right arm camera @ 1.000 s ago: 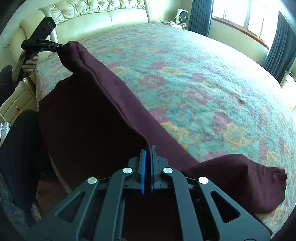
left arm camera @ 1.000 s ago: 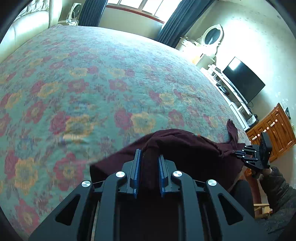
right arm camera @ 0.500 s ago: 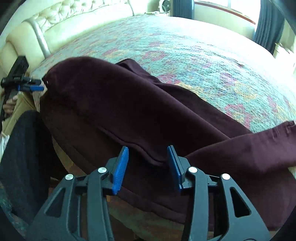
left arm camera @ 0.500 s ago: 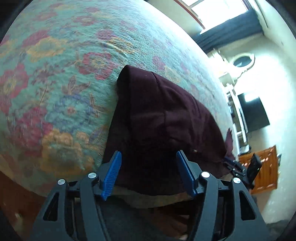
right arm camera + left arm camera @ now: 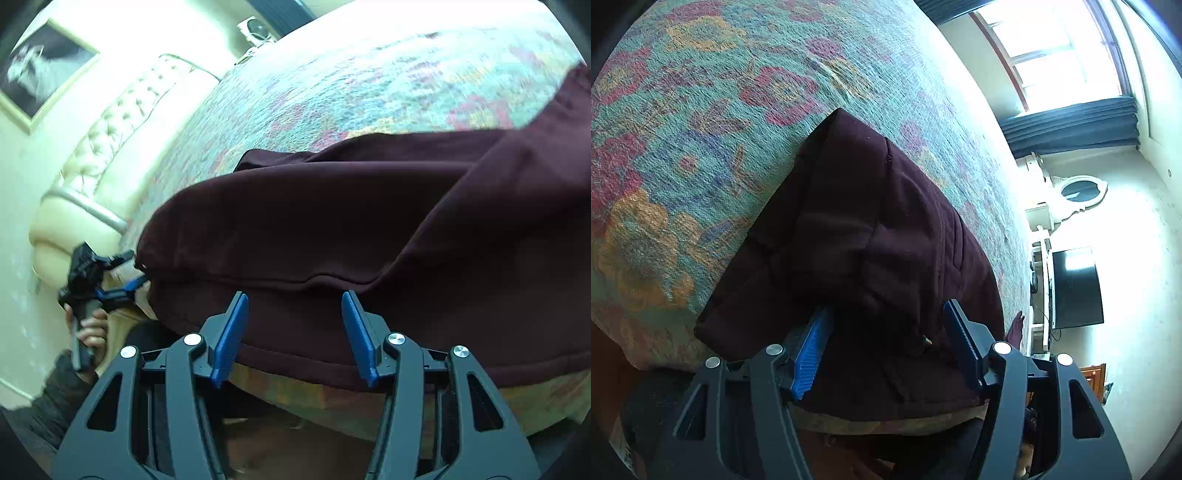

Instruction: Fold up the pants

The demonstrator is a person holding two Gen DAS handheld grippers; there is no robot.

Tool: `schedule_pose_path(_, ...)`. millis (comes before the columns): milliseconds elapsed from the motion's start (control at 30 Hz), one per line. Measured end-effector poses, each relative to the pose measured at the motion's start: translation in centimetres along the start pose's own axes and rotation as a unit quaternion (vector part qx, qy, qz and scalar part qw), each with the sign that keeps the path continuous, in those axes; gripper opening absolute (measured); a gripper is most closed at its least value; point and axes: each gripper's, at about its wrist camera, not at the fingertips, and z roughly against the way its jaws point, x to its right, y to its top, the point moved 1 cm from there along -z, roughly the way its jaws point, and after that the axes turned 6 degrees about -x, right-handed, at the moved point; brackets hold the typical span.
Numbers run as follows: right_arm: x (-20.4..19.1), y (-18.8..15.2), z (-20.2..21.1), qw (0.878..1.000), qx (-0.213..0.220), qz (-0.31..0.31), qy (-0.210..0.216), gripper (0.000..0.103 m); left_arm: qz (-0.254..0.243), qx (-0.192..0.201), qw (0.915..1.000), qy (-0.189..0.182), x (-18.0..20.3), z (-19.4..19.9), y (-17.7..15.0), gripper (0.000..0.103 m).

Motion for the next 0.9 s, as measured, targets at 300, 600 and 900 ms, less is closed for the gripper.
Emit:
schedule_pose_path(300,3.0,-0.4,0.4,0.988,0.043,-0.151,0.008,0.054,0.066,0.014,0.9976,-0.015,-0.9,-0.9,1.8,0.062)
schedule_pose_path(600,4.4,-0.5,0.2,0.974,0.082,-0.208,-0.022,0.006,0.048,0.026,0.9982,0.025,1.7,-1.1,2.0,0.026)
schedule_pose_path(900,4.6,-3.1,4.0,0.974,0.093,-0.206,0.005,0.004,0.043,0.005,0.994,0.1,0.6,0.8,-0.9,0.022)
